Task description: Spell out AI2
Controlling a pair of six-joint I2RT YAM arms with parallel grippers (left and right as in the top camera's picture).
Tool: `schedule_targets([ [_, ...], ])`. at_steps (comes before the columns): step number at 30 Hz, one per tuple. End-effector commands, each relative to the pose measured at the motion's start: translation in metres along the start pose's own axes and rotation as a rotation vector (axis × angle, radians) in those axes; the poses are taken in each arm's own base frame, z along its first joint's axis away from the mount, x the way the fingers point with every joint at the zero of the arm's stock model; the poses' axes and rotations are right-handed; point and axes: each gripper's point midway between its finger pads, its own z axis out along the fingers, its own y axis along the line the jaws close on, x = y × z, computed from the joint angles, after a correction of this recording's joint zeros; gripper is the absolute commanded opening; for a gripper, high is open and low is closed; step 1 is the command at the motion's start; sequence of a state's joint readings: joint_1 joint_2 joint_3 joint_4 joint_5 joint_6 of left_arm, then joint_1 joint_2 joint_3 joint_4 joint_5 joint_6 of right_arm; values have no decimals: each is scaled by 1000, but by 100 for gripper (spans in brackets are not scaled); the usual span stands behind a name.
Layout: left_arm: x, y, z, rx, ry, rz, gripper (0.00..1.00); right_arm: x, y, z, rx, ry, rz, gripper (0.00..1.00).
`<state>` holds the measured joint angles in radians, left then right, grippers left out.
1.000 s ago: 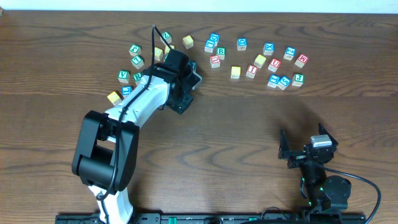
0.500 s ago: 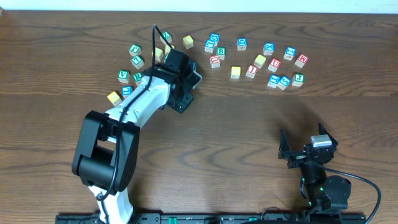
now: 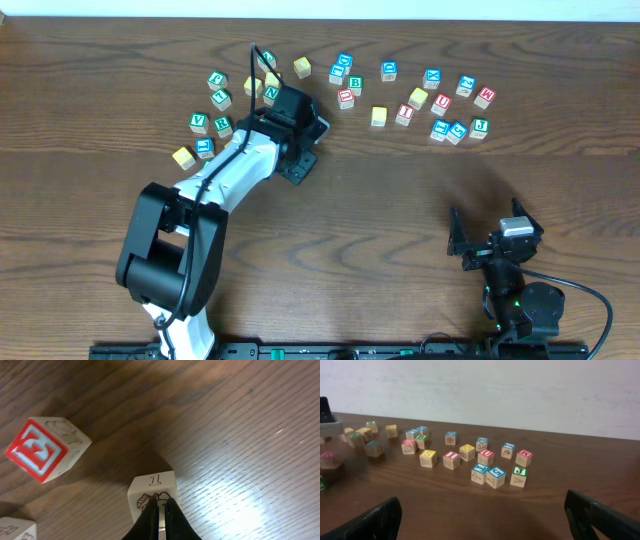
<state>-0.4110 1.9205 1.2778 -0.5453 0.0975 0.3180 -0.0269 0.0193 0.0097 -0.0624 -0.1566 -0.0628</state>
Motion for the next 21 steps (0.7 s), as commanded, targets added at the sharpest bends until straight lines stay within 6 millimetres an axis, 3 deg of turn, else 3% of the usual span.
schedule_targets([
  [1,23,-30,20,65,82,14,7,2,0,0,3,5,-5,99],
  [10,21,-41,20,35,91,8,8,2,0,0,3,5,-5,99],
  [16,11,-12,21,-67,41,-146,7,2,0,0,3,5,-5,99],
  [21,18,12,20,-88,41,-357,7,2,0,0,3,5,-5,99],
])
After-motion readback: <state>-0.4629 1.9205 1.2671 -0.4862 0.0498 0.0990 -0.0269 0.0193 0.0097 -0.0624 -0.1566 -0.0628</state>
